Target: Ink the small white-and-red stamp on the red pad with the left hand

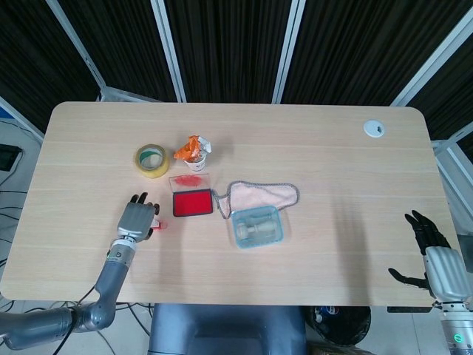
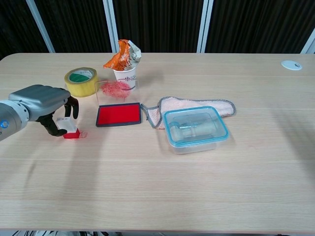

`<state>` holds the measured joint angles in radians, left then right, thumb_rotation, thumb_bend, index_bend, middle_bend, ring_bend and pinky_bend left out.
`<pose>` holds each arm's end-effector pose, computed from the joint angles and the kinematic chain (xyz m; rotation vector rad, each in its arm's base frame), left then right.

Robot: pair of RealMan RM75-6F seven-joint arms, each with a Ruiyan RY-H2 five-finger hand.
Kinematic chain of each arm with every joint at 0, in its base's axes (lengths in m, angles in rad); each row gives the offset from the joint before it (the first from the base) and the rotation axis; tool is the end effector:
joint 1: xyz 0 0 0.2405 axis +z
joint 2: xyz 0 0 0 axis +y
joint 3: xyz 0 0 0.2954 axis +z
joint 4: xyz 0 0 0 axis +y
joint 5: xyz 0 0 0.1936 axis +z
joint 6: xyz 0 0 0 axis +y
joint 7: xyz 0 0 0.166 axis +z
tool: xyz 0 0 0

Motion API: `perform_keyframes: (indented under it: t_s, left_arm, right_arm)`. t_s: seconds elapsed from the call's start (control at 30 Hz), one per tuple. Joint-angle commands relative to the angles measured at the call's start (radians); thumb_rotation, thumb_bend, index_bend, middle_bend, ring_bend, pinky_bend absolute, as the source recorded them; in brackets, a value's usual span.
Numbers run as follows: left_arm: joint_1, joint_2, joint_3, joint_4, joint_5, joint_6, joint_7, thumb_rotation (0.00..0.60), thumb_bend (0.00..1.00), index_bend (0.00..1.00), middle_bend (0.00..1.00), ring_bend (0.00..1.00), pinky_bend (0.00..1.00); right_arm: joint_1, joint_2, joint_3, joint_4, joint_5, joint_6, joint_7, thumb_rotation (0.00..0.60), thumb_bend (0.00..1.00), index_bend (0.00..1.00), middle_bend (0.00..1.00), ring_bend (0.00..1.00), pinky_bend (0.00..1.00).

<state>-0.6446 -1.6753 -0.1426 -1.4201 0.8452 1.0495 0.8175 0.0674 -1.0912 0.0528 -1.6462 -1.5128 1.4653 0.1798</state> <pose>-0.2367 0.3573 -0.0440 -1.7945 -0.8548 -0.4895 -0.3371 -0.1989 0.1945 1.3259 -1.0642 1.0316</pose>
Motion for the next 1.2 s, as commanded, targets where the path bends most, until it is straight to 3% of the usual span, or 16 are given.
perform_keyframes:
  t_s: [0.03,0.77,0.97,1.2]
  left_arm:
    - [-0.002,-0.006,0.004,0.006,0.002,0.001,-0.004,0.6,0.27,0.42,0.44,0.1,0.17]
    - [-0.008,-0.01,0.027,0.018,0.021,0.018,-0.022,0.6,0.31,0.48,0.5,0.13,0.18]
    - [-0.012,-0.012,0.027,0.022,0.019,0.018,-0.023,0.6,0.37,0.51,0.52,0.15,0.19]
    - [-0.013,-0.014,0.032,0.024,0.032,0.026,-0.029,0.6,0.55,0.59,0.6,0.39,0.5]
  right_arm:
    - [0.0,0.0,0.0,0.0,0.0,0.0,0.001,0.6,0.08,0.0,0.0,0.0,0.18]
    - [0.0,0.0,0.0,-0.001,0.0,0.0,0.002,0.6,0.09,0.0,0.0,0.0,0.18]
    - [0.0,0.0,0.0,-0.001,0.0,0.0,0.002,0.6,0.1,0.0,0.0,0.0,0.18]
    - [0.0,-0.001,0.0,-0.001,0.0,0.001,0.001,0.6,0.1,0.0,0.0,0.0,0.18]
